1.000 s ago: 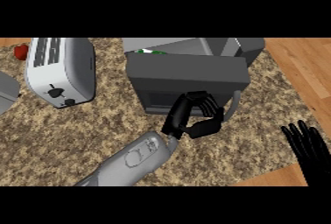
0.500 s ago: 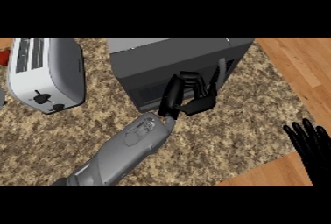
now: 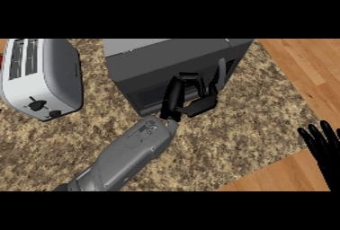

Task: Pick up the milk, place it into the microwave and close the microwave

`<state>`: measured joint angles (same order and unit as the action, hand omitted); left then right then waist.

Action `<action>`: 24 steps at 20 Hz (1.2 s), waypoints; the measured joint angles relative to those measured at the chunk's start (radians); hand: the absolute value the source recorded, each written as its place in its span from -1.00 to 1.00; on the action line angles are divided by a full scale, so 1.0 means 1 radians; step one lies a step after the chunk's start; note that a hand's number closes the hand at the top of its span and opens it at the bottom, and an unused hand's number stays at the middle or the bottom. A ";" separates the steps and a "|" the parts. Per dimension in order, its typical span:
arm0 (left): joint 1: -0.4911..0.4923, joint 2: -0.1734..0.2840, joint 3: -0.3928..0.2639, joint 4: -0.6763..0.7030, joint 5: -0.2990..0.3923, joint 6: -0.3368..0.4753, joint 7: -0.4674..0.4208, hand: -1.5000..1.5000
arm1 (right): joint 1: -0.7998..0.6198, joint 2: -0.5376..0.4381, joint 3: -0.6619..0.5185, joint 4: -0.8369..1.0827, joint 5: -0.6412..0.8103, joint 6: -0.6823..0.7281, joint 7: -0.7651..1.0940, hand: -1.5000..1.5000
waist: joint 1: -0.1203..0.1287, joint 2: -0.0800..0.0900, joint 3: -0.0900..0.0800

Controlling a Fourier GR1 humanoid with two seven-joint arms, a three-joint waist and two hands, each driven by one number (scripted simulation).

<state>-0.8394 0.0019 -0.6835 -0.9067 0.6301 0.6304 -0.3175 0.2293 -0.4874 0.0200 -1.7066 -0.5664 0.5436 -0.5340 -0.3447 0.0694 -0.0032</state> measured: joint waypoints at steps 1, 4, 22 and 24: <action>0.000 0.000 0.000 0.002 0.004 0.003 -0.009 1.00 | 0.003 -0.004 0.002 -0.007 -0.006 0.005 0.005 -1.00 | -0.002 0.000 0.000; 0.000 -0.001 -0.001 0.007 0.018 0.007 -0.035 1.00 | 0.006 -0.015 0.001 -0.024 -0.028 0.014 0.018 -1.00 | -0.005 0.001 0.001; -0.008 -0.002 -0.008 0.033 0.083 0.039 -0.128 1.00 | 0.036 -0.069 -0.032 -0.109 -0.146 0.054 0.065 -1.00 | -0.029 0.004 0.004; -0.011 -0.002 -0.010 0.035 0.089 0.040 -0.136 1.00 | 0.041 -0.073 -0.031 -0.118 -0.158 0.058 0.072 -1.00 | -0.033 0.006 0.004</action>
<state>-0.8502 -0.0002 -0.6935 -0.8715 0.7191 0.6708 -0.4540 0.2704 -0.5605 -0.0113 -1.8242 -0.7245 0.6017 -0.4624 -0.3776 0.0749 0.0012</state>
